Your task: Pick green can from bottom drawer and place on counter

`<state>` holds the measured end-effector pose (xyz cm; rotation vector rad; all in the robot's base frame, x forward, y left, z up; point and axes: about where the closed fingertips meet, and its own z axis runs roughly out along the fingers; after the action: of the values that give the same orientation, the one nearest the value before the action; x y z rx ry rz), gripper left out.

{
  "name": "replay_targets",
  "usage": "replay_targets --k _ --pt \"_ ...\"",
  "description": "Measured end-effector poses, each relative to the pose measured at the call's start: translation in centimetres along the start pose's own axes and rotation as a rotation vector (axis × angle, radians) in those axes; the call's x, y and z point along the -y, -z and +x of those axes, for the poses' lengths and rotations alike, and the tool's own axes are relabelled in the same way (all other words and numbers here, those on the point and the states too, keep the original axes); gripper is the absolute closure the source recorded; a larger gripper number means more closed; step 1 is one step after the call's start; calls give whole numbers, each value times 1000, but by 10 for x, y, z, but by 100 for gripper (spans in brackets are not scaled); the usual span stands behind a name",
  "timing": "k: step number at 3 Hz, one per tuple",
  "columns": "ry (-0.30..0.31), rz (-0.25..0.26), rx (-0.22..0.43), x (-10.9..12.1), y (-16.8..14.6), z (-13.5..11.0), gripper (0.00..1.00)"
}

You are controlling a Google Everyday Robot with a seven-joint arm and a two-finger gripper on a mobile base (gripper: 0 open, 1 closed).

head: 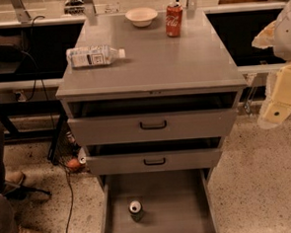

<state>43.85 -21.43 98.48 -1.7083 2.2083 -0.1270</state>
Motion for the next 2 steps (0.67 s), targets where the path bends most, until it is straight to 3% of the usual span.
replay_targets --k 1,2 --pt "0 0 0 0 0 0 0" --pt "-33 -40 53 -8 -23 3 0"
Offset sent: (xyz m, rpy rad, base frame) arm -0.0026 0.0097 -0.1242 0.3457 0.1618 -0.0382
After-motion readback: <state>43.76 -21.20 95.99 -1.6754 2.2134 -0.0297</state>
